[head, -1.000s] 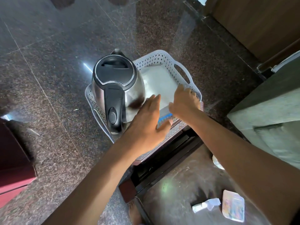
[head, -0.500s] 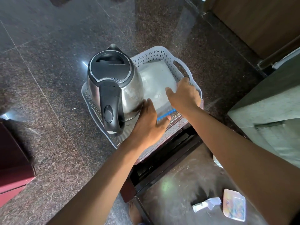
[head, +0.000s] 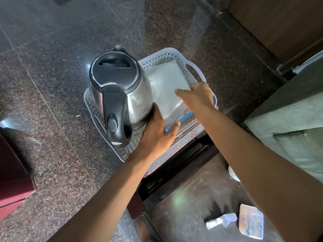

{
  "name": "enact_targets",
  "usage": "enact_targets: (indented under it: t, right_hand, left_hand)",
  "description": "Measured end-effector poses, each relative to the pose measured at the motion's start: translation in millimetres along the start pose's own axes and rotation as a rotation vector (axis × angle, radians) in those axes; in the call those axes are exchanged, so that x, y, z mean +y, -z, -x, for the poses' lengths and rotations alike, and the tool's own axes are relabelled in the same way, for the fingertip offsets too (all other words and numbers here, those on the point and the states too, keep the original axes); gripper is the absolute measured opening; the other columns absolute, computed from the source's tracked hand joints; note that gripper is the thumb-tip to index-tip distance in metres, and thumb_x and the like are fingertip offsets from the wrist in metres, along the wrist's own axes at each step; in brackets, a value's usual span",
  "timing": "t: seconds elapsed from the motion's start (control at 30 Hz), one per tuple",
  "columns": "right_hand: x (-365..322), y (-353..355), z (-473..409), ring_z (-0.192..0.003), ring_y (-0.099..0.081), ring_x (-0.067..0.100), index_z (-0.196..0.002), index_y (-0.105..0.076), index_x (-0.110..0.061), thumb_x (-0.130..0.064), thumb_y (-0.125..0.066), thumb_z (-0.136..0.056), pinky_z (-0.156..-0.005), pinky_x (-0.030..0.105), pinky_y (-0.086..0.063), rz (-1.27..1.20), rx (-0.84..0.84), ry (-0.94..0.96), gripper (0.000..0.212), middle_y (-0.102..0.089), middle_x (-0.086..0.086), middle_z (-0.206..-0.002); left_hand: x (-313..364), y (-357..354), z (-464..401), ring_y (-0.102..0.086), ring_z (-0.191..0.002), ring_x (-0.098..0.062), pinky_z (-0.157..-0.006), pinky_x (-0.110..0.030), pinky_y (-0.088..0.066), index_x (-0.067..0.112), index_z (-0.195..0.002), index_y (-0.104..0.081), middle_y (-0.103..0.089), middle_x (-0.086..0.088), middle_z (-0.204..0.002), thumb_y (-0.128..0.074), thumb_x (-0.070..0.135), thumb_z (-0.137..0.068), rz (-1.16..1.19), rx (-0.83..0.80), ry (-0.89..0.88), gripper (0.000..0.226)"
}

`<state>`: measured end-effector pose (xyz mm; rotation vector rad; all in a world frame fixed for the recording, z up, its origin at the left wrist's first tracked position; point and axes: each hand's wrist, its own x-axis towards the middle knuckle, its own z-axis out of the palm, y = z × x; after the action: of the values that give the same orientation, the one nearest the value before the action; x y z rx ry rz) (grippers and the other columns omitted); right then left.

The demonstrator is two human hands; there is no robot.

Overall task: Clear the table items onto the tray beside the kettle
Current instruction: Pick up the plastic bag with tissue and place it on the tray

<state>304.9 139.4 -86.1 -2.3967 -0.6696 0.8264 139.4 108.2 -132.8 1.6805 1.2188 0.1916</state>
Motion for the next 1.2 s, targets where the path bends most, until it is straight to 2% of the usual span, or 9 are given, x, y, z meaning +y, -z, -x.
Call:
enact_targets:
  t: [0.07, 0.23, 0.37, 0.6, 0.77, 0.9, 1.0, 1.1, 1.2]
  right_hand:
    - [0.0, 2.5, 4.2, -0.081, -0.079, 0.039, -0.102, -0.077, 0.001, -0.030, -0.086, -0.078, -0.069, 0.054, -0.067, 0.005, 0.061, 0.045, 0.040, -0.082, 0.018, -0.097]
    - [-4.6, 9.5, 12.6, -0.069, -0.077, 0.024, -0.080, -0.077, -0.002, -0.025, -0.089, -0.074, -0.060, 0.042, -0.067, 0.049, 0.117, 0.154, 0.026, -0.068, -0.007, -0.063]
    - [-9.9, 27.0, 14.8, -0.068, -0.075, 0.023, -0.074, -0.075, -0.007, -0.024, -0.088, -0.073, -0.052, 0.025, -0.058, 0.068, 0.159, 0.219, 0.022, -0.068, -0.006, -0.064]
    - [-14.1, 76.9, 27.6, -0.077, -0.077, 0.015, -0.089, -0.081, -0.015, -0.028, -0.087, -0.077, -0.072, 0.040, -0.069, 0.026, 0.194, 0.285, 0.019, -0.071, -0.012, -0.076]
    - [1.3, 111.6, 48.3, -0.077, -0.079, 0.017, -0.079, -0.078, -0.014, -0.023, -0.090, -0.075, -0.071, 0.045, -0.068, -0.147, 0.183, 0.209, 0.016, -0.078, -0.007, -0.080]
    - [18.7, 143.1, 74.5, -0.080, -0.081, 0.031, -0.082, -0.080, -0.007, -0.021, -0.091, -0.075, -0.069, 0.053, -0.066, -0.261, 0.182, 0.165, 0.019, -0.082, 0.011, -0.084]
    - [40.1, 176.7, 97.6, -0.078, -0.081, 0.026, -0.085, -0.082, -0.012, -0.024, -0.092, -0.077, -0.070, 0.049, -0.067, -0.260, 0.190, 0.144, 0.018, -0.082, 0.008, -0.083]
    - [69.0, 212.9, 120.1, -0.066, -0.078, 0.009, -0.087, -0.081, -0.016, -0.028, -0.091, -0.079, -0.059, 0.030, -0.064, -0.158, 0.167, 0.138, 0.018, -0.081, 0.002, -0.080]
    - [99.9, 249.7, 147.0, -0.053, -0.072, 0.006, -0.088, -0.082, -0.012, -0.024, -0.091, -0.080, -0.048, 0.019, -0.055, -0.070, 0.047, 0.162, 0.018, -0.080, 0.009, -0.073]
  left_hand:
    - [-0.3, -1.1, 1.0, -0.003, -0.173, -0.021, -0.129, -0.021, -0.001, 0.006, -0.176, 0.007, 0.001, -0.012, -0.187, -0.064, 0.043, -0.110, 0.008, 0.016, -0.014, 0.104]
    - [4.0, -2.6, 4.8, -0.012, -0.173, -0.023, -0.138, -0.030, -0.005, 0.008, -0.177, 0.002, -0.010, -0.012, -0.187, -0.071, 0.045, -0.105, 0.028, 0.052, -0.039, 0.109]
    - [6.0, 0.3, 7.1, -0.041, -0.161, -0.023, -0.135, -0.044, -0.033, 0.017, -0.174, -0.015, -0.041, -0.004, -0.174, -0.078, 0.041, -0.100, 0.076, 0.090, -0.092, 0.101]
    - [9.3, 2.7, 10.8, -0.011, -0.173, -0.023, -0.130, -0.027, -0.004, 0.012, -0.177, 0.005, -0.005, -0.007, -0.187, -0.072, 0.061, -0.100, -0.022, 0.032, -0.048, 0.119]
    - [44.9, 5.0, 35.8, -0.018, -0.172, -0.020, -0.132, -0.021, -0.012, 0.010, -0.177, -0.011, -0.016, -0.008, -0.186, -0.075, 0.063, -0.095, -0.159, 0.196, -0.366, 0.117]
    - [84.2, -0.4, 58.6, -0.038, -0.165, -0.036, -0.130, -0.057, -0.040, -0.005, -0.167, -0.038, -0.035, -0.022, -0.177, -0.072, 0.055, -0.097, -0.242, 0.303, -0.726, 0.098]
    - [107.6, -12.1, 72.3, -0.044, -0.161, -0.040, -0.124, -0.066, -0.042, -0.007, -0.162, -0.046, -0.044, -0.024, -0.172, -0.071, 0.049, -0.099, -0.244, 0.298, -0.854, 0.088]
    - [122.9, -28.5, 92.1, -0.040, -0.165, -0.027, -0.129, -0.061, -0.039, 0.004, -0.167, -0.043, -0.042, -0.010, -0.176, -0.063, 0.048, -0.105, 0.077, 0.143, -0.779, 0.079]
    - [140.3, -45.6, 104.2, -0.040, -0.161, -0.003, -0.130, -0.048, -0.042, 0.040, -0.170, -0.040, -0.039, 0.026, -0.173, -0.065, 0.061, -0.101, 0.452, -0.052, -0.410, 0.076]
